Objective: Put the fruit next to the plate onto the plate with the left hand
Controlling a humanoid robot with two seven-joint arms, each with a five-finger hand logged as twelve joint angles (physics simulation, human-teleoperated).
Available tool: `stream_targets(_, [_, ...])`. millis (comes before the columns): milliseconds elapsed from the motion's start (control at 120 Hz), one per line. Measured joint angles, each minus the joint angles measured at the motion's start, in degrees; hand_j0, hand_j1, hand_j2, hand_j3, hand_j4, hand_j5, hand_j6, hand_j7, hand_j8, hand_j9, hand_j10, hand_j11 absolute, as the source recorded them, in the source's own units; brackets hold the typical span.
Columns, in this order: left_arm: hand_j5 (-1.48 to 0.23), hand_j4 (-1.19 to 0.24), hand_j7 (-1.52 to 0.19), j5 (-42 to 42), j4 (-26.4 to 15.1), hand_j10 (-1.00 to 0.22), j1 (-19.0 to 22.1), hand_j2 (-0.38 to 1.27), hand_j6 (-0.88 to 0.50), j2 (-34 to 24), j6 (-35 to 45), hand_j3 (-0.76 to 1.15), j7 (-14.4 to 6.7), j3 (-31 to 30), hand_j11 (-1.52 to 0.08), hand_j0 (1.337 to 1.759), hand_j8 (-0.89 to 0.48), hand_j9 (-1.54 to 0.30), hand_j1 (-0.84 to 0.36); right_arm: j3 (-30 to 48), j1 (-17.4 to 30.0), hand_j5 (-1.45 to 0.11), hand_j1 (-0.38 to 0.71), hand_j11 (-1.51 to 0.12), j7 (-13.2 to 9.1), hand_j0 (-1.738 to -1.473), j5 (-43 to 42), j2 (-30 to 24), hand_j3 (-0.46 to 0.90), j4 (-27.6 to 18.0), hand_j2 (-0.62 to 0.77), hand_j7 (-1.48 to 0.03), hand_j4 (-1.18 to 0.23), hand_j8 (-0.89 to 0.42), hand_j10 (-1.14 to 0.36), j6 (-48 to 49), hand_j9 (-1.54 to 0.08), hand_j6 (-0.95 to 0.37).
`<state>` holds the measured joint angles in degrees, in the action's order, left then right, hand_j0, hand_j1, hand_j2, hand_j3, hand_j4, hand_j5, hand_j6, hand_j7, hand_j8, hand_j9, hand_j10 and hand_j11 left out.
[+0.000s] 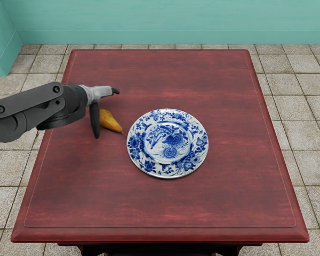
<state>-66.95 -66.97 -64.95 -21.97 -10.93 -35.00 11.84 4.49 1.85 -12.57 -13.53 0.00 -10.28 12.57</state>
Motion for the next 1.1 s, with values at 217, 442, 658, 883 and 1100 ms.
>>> stream_targets(217, [-0.24, -0.19, -0.24, -1.1, 0.0, -0.19, 0.3, 0.04, -0.19, 0.7, 1.4, 0.0, 0.0, -2.5, -0.24, 1.658, -0.19, -0.24, 0.13, 0.0, 0.0, -0.03, -0.32, -0.03, 0.0, -1.658, 0.0, 0.0, 0.0, 0.0, 0.0, -0.03, -0.02, -0.02, -0.02, 0.0, -0.03, -0.02])
stream_targets(442, [-0.49, -0.38, -0.49, -1.2, 0.0, -0.38, -0.3, 0.08, -0.38, 0.7, 3.6, 0.0, 0.0, -2.8, -0.49, 1.658, -0.38, -0.49, -0.1, 0.0, 0.0, -0.03, -0.32, -0.03, 0.0, -1.658, 0.0, 0.0, 0.0, 0.0, 0.0, -0.03, -0.02, -0.02, -0.02, 0.0, -0.03, -0.02])
stream_targets(658, [-0.7, -0.54, -0.7, -1.2, 0.0, -0.53, 0.1, 0.13, -0.48, 0.8, 3.8, 0.0, 0.0, -2.8, -0.7, 1.656, -0.45, -0.7, -0.27, 0.0, 0.0, -0.03, -0.32, -0.03, 0.0, -1.658, 0.0, 0.0, 0.0, 0.0, 0.0, -0.03, -0.02, -0.02, -0.02, 0.0, -0.03, -0.02])
stream_targets(883, [-0.81, -0.65, -0.82, -1.1, 0.0, -0.59, 0.2, 0.31, -0.51, 1.1, 3.9, 0.0, 0.0, -2.8, -0.85, 1.653, -0.44, -0.84, -0.28, 0.0, 0.0, -0.03, -0.32, -0.03, 0.0, -1.658, 0.0, 0.0, 0.0, 0.0, 0.0, -0.03, -0.02, -0.02, -0.02, 0.0, -0.03, -0.02])
stream_targets(1100, [-0.82, -0.71, -0.85, -1.2, 0.0, -0.66, 0.6, 0.37, -0.61, 1.1, 4.0, 0.0, 0.0, -2.8, -0.9, 1.652, -0.53, -0.87, -0.22, 0.0, 0.0, -0.03, -0.32, -0.03, 0.0, -1.658, 0.0, 0.0, 0.0, 0.0, 0.0, -0.03, -0.02, -0.02, -0.02, 0.0, -0.03, -0.02])
